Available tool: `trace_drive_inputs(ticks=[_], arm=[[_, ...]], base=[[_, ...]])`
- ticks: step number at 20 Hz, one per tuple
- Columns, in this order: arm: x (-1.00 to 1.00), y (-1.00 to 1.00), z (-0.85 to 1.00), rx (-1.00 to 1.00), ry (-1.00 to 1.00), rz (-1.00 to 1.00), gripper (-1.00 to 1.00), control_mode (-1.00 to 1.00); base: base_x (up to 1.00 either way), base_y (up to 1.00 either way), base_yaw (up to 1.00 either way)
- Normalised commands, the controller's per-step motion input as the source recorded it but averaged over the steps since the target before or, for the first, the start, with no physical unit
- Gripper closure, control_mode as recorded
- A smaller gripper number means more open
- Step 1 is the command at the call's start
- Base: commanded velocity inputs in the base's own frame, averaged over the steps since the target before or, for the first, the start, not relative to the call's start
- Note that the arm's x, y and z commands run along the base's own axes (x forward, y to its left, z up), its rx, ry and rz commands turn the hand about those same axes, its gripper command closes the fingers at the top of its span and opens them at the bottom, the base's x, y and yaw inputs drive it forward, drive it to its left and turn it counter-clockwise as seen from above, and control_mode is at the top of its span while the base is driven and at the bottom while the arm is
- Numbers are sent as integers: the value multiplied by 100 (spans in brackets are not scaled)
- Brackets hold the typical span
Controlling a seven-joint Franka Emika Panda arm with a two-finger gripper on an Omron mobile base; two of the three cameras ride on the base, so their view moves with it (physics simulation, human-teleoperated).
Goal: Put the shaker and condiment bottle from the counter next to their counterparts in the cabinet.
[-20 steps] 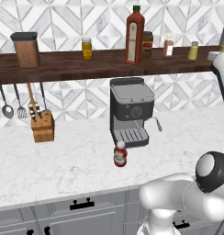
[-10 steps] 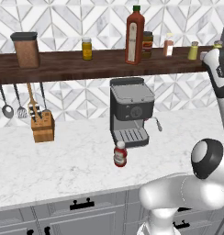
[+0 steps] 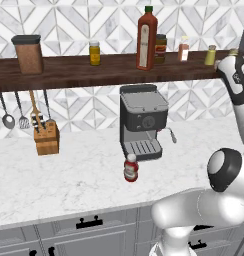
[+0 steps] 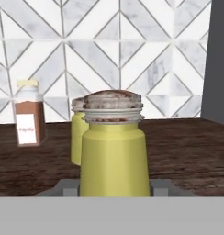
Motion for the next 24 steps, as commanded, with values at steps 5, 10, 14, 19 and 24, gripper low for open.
trace_drive_inputs(ticks=[5, 10, 14, 19, 24], arm=[[19, -3, -7, 0, 0, 0, 100, -100], [24, -10, -2, 0, 0, 0, 100, -100], [25, -19, -15, 0, 0, 0, 100, -100], [37, -14, -21, 0, 0, 0, 100, -100], [42, -3, -26, 0, 0, 0, 100, -100]], base=[[0, 0, 0], [0, 0, 0], [0, 0, 0], [0, 0, 0], [0, 0, 0]])
